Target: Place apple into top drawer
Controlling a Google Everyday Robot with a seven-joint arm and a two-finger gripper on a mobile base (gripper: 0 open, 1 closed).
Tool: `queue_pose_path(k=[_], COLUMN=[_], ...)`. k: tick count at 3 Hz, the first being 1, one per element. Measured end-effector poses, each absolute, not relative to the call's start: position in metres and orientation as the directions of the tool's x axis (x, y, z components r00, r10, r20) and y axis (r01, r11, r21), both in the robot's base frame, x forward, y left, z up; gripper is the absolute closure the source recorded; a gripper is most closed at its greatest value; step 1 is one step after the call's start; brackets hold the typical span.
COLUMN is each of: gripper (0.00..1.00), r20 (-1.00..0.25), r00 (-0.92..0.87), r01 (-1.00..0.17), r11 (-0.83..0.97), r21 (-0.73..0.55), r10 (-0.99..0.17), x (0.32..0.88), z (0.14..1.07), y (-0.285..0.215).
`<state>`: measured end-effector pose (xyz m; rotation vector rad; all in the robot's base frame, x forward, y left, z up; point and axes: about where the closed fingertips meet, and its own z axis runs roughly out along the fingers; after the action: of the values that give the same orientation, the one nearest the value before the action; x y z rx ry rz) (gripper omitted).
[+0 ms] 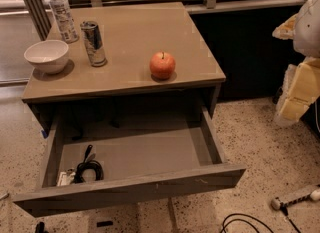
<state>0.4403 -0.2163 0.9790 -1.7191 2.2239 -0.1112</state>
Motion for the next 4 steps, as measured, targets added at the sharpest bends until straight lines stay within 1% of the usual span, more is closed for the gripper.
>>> queue_pose_path(k=[1, 2, 3, 4], gripper=[0.0, 0.0, 0.0, 0.0], r20=[-0.208, -0.235, -0.318, -0.472], r00=[-0.22, -0.23, -0.216, -0.174], r01=[-0.928, -0.911, -0.886, -0.875], r11=[0.27, 0.294, 0.322, 0.356], r21=[-0.258, -0.289, -0.334, -0.329], r10=[-0.953, -0.944, -0.923, -0.864], x=[0.44, 0.459, 0.507, 0.58], z=[0.979, 0.979, 0.979, 0.974], y=[-0.216, -0.215, -0.207, -0.179])
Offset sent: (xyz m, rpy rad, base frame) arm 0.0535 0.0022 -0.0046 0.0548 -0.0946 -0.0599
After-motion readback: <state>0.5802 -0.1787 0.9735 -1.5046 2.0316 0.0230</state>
